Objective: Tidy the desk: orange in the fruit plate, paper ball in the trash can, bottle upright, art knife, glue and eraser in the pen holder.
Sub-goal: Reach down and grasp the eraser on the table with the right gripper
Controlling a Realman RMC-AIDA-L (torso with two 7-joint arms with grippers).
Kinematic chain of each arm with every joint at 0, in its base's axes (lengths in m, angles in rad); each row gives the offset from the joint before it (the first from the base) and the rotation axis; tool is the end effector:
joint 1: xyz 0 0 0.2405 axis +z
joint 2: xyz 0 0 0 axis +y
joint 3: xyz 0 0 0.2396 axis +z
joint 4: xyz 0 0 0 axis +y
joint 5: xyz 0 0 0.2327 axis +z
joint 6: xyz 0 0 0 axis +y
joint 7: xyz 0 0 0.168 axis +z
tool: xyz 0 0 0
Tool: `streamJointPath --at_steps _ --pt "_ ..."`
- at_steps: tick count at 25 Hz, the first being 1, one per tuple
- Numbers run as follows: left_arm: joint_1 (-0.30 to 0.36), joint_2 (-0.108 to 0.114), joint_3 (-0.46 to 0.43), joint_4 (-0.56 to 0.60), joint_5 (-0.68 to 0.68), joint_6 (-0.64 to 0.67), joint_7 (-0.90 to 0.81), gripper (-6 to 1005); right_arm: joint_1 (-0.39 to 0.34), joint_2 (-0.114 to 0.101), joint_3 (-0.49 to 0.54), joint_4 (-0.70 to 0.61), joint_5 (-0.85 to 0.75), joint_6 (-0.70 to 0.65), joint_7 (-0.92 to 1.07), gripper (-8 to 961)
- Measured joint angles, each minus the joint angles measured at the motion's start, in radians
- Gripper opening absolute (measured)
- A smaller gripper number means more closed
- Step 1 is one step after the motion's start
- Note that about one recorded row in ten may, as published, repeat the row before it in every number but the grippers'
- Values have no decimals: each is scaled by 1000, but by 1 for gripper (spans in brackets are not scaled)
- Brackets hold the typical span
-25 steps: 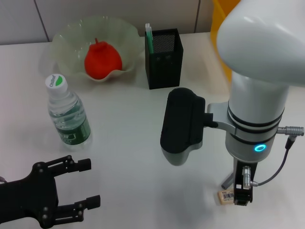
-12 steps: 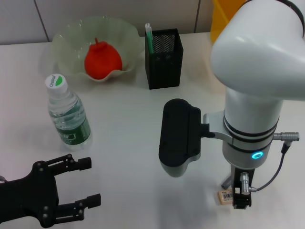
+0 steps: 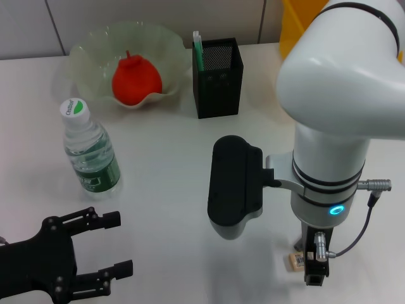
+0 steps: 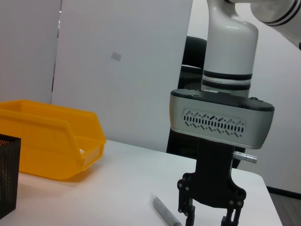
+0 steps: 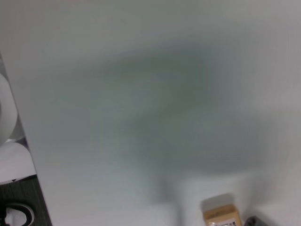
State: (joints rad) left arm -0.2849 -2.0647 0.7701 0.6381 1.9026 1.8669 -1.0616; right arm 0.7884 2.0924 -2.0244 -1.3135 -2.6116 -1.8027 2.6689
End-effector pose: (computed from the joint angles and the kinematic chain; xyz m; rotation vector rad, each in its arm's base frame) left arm -0.2835 0.2455 -0.0084 -2.8341 -0.3727 -0.9330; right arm 0.1395 0.2825 -0.0936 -2.7479 0.3164 -1.3959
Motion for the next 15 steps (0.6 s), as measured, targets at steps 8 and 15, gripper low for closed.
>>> streamJointPath --at_steps 8,15 --pt "1 0 0 0 -1 0 0 785 -1 0 -16 13 6 24 -2 557" --pt "3 0 -3 0 -1 0 0 785 3 0 -27 21 6 46 -3 558"
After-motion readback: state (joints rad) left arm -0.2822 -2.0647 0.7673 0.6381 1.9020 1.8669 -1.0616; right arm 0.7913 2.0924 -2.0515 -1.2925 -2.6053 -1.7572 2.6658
